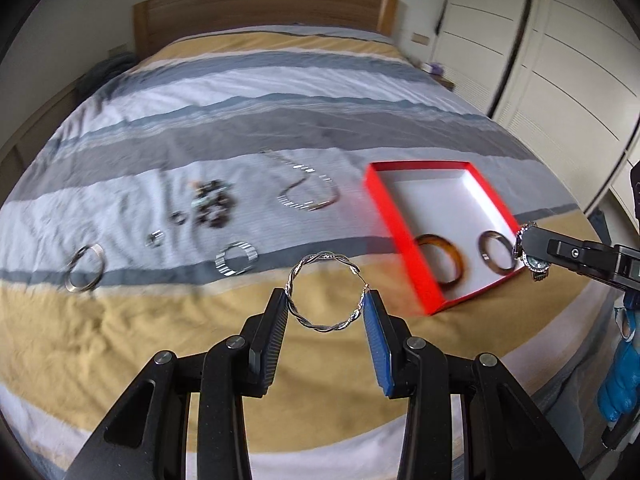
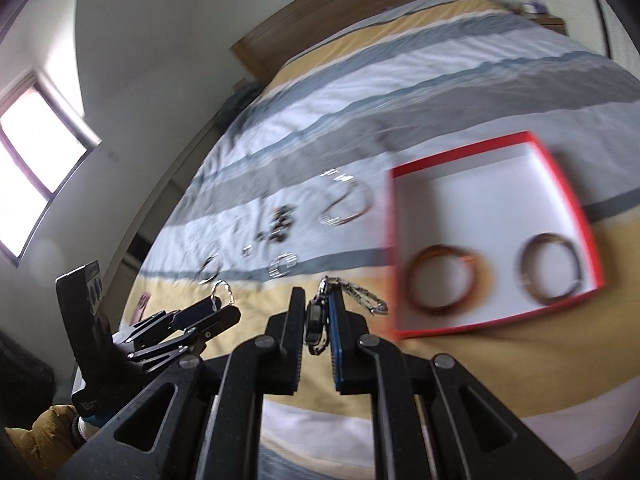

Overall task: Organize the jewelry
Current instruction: 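Carry the silver hoop and the watch over the red box with both tools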

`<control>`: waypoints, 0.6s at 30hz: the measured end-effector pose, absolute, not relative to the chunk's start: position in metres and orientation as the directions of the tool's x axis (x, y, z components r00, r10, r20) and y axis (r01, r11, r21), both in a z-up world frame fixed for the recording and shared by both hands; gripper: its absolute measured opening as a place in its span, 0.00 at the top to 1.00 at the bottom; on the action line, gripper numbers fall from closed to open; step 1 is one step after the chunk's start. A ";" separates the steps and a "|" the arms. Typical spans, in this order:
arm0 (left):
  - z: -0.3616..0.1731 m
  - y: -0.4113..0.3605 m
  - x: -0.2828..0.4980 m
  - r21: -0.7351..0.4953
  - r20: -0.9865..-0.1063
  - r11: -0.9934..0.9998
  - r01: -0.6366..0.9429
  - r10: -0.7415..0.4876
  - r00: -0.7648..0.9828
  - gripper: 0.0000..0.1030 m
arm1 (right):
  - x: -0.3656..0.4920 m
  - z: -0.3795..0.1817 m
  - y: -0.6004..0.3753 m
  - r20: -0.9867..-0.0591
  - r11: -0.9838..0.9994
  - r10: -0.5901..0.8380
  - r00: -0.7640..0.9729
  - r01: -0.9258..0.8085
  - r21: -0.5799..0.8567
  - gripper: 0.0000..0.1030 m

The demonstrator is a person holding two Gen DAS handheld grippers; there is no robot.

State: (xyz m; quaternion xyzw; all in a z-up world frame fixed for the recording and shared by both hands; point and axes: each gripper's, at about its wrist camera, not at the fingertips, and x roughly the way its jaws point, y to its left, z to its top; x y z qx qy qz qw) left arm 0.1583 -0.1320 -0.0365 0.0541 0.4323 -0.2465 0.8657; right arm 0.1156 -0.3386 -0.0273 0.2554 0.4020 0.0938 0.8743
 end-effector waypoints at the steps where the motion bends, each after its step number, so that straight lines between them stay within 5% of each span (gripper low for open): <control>1: -0.036 -0.147 0.162 -0.124 -0.775 0.862 0.491 -0.393 0.496 0.63 | 0.116 -0.028 -0.351 -0.660 0.855 0.353 0.663 0.058 0.516 0.90; 18: -0.086 -0.314 0.247 -0.063 -0.831 0.781 0.621 -0.385 0.401 0.63 | 0.221 -0.095 -0.467 -0.771 0.888 0.262 0.580 0.168 0.428 0.90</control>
